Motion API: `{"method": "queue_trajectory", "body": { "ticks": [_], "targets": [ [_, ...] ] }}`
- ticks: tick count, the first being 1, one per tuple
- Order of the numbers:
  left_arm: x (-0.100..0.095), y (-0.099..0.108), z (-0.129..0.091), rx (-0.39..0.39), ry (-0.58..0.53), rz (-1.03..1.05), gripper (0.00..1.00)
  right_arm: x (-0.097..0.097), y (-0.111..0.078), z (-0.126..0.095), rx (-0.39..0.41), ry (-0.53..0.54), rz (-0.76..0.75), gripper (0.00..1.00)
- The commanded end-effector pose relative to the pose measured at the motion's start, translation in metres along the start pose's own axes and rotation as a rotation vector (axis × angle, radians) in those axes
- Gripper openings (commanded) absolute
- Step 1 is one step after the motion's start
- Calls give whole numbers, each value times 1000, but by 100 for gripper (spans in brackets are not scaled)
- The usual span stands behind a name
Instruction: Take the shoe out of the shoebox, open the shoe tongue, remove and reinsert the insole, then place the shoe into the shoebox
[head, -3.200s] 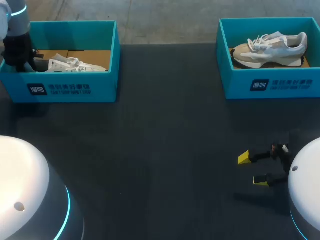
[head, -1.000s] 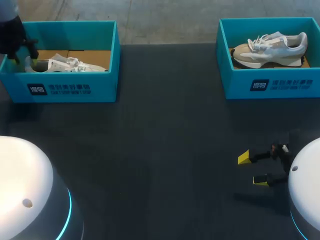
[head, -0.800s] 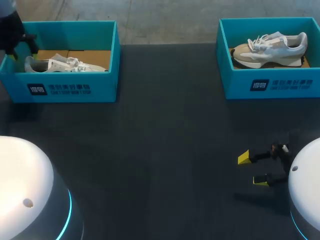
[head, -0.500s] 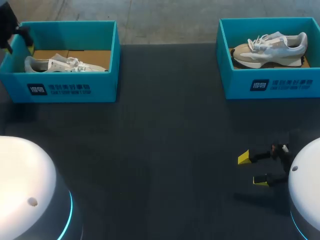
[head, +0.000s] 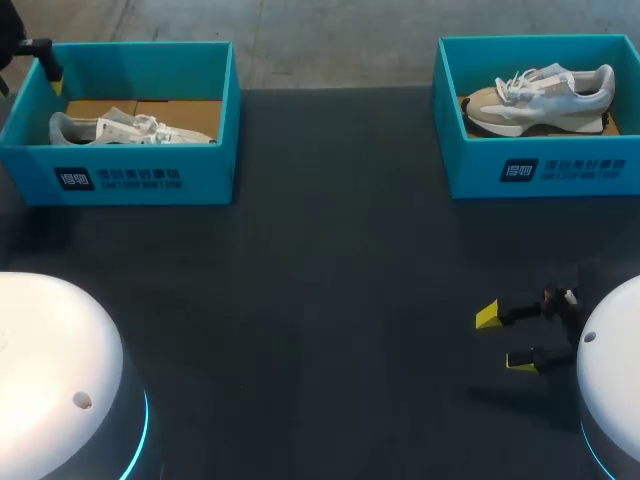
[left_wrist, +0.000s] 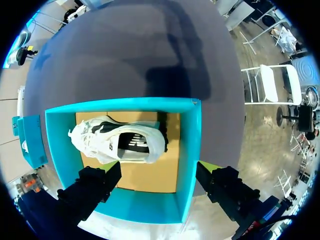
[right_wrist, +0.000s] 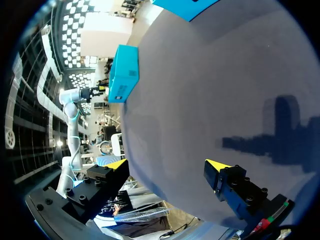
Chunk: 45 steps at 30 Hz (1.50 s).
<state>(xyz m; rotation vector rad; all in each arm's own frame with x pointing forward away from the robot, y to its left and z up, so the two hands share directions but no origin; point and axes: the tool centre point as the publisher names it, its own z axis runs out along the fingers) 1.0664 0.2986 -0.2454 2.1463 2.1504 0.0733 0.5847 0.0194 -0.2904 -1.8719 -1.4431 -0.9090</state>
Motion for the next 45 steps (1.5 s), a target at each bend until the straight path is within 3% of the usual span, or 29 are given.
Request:
{"method": "queue_trajectory", "body": {
  "ticks": [1,8,22,45],
  "targets": [
    [0,-6,-9,-1,3,-3,100,1,-3,-2,-4,-1,0,100],
    [1,-9,-23,33,12,-13,100,1,-3,-2,-4,-1,0,100],
    [-8,-41,-51,82,-6,-19,100,1,-3,-2,-4,-1,0,100],
    [-16,-54,-55,119,-21,-37,100,1,-3,-2,-4,-1,0,100]
  ]
}}
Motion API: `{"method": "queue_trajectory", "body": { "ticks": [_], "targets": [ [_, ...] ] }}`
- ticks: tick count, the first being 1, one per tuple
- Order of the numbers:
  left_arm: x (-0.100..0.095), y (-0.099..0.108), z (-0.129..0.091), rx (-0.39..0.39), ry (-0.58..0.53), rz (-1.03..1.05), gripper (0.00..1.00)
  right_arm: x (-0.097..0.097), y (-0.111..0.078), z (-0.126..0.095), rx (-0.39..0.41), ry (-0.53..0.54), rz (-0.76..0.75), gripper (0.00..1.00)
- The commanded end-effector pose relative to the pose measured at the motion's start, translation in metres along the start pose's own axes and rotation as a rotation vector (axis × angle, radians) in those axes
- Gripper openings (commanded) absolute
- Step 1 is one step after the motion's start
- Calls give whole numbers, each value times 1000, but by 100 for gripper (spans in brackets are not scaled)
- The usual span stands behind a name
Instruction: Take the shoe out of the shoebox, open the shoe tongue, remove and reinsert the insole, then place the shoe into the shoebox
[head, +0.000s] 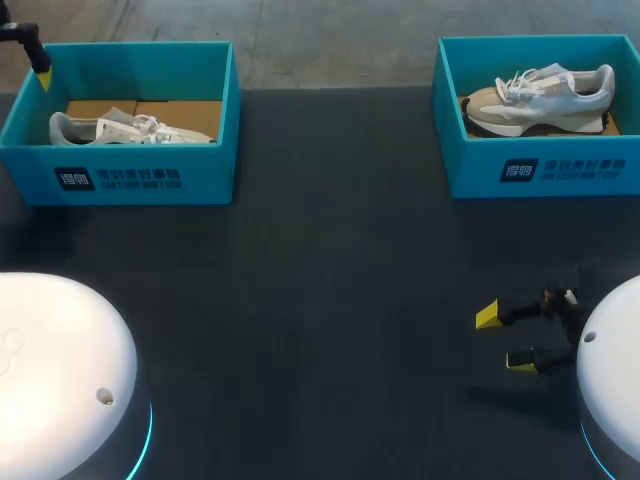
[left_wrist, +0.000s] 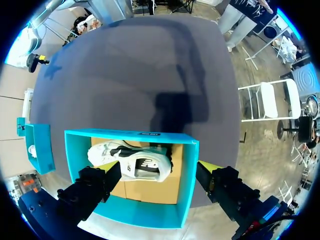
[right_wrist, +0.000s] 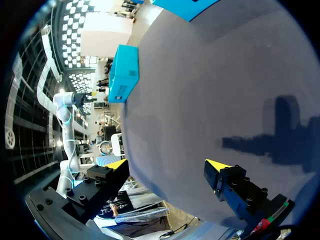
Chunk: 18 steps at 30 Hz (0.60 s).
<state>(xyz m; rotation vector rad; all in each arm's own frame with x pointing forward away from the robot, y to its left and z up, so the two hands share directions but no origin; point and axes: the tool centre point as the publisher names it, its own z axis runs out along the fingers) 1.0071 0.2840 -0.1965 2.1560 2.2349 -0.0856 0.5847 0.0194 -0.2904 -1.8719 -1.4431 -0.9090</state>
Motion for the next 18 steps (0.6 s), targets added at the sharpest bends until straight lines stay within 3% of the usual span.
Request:
{"method": "queue_trajectory", "body": {
  "ticks": [1,10,18],
  "targets": [
    [0,-1,0,-1,2,0,100,1,-3,-2,-4,-1,0,100],
    [0,-1,0,-1,2,0,100,19,21,-19,-7,-73,-57,100],
    [0,-1,0,-1,2,0,100,40,59,-45,13,-249,-126,100]
  ]
}}
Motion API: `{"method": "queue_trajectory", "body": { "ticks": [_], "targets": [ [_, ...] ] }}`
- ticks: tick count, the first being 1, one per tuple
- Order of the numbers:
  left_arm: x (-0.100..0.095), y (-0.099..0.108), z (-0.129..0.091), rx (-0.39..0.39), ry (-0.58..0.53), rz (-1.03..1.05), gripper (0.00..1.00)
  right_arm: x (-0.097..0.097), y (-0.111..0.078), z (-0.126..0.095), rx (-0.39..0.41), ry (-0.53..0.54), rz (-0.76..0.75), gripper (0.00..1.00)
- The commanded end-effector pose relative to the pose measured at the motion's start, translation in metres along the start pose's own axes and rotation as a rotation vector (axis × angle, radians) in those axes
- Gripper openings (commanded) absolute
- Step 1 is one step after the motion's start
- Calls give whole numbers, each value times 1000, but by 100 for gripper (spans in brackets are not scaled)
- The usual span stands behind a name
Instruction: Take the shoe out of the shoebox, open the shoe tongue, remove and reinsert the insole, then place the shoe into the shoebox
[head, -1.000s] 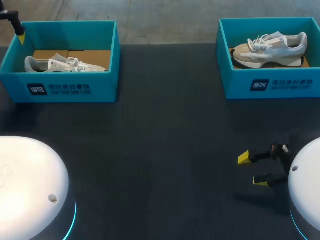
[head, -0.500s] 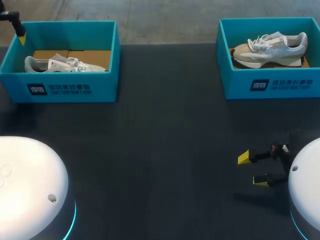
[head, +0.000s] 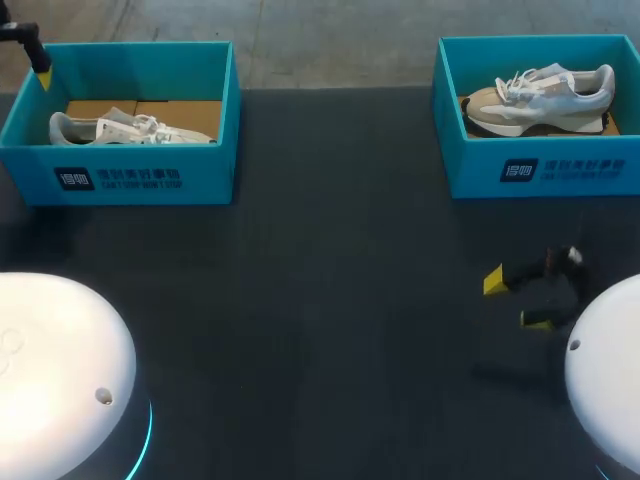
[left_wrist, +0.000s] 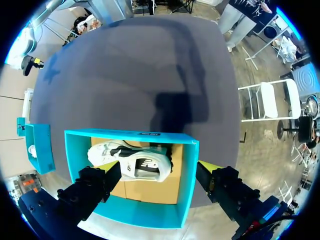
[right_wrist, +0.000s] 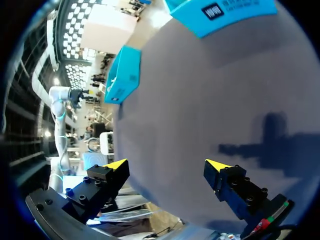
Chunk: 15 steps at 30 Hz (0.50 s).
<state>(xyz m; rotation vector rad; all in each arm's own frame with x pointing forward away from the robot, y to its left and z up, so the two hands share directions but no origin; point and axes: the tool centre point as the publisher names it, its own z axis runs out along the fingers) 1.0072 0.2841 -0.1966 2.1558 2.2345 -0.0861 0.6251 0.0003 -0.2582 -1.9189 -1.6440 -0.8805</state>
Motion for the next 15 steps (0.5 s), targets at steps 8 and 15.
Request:
{"method": "queue_trajectory", "body": {
  "ticks": [8,15],
  "targets": [
    [0,-1,0,-1,3,0,100,20,60,-47,65,-283,-98,100],
    [0,-1,0,-1,3,0,100,20,93,-69,80,-429,-166,100]
  ]
}}
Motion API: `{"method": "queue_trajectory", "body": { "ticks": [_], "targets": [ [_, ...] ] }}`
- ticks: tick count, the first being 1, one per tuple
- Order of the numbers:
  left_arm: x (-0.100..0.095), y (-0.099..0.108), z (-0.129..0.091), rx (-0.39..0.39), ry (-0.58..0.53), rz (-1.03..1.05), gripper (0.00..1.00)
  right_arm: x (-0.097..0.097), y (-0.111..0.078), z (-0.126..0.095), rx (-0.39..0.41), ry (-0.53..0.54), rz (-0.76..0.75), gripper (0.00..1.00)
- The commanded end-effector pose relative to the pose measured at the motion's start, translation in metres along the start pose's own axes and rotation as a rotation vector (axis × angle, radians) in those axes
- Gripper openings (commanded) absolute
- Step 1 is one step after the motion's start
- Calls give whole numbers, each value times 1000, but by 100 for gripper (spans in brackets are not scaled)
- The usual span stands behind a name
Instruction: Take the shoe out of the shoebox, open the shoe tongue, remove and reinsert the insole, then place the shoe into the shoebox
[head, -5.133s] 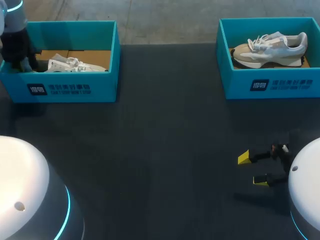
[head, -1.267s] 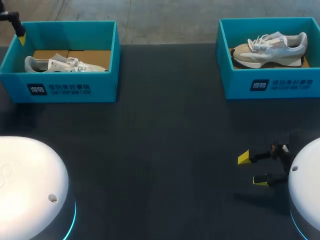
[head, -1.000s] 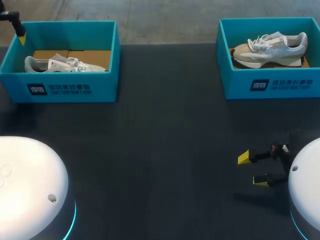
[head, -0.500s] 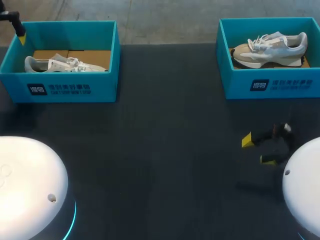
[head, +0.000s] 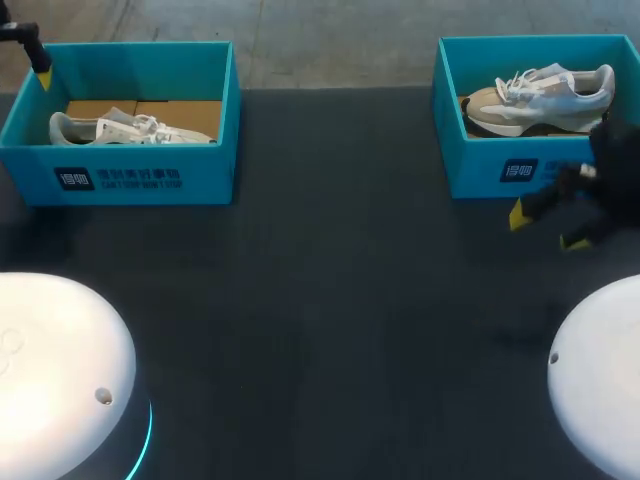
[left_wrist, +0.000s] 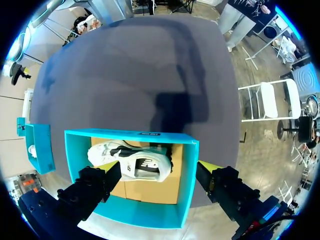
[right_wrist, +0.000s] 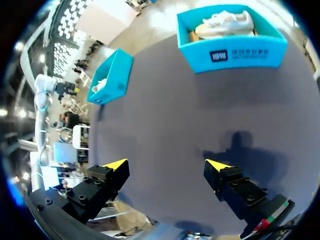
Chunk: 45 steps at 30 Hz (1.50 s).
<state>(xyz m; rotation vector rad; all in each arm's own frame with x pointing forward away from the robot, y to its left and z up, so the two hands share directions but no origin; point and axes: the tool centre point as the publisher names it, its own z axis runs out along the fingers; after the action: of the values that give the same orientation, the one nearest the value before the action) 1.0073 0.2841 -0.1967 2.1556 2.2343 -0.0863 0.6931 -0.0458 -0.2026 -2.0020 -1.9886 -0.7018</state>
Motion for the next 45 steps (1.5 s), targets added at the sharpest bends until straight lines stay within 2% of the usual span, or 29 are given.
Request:
{"method": "queue_trajectory", "body": {
  "ticks": [1,8,15,38,41,45],
  "targets": [
    [0,-1,0,-1,3,0,100,-2,21,-13,100,-161,-22,100],
    [0,-1,0,-1,3,0,100,-19,55,-22,106,-273,-101,100],
    [0,-1,0,-1,3,0,100,-26,85,-24,113,-378,-182,100],
    [0,-1,0,-1,3,0,100,-26,85,-24,113,-378,-182,100],
    [0,-1,0,-1,3,0,100,-30,100,-30,112,-502,-199,100],
    [0,-1,0,-1,3,0,100,-43,122,-39,105,-601,-224,100]
  ]
}}
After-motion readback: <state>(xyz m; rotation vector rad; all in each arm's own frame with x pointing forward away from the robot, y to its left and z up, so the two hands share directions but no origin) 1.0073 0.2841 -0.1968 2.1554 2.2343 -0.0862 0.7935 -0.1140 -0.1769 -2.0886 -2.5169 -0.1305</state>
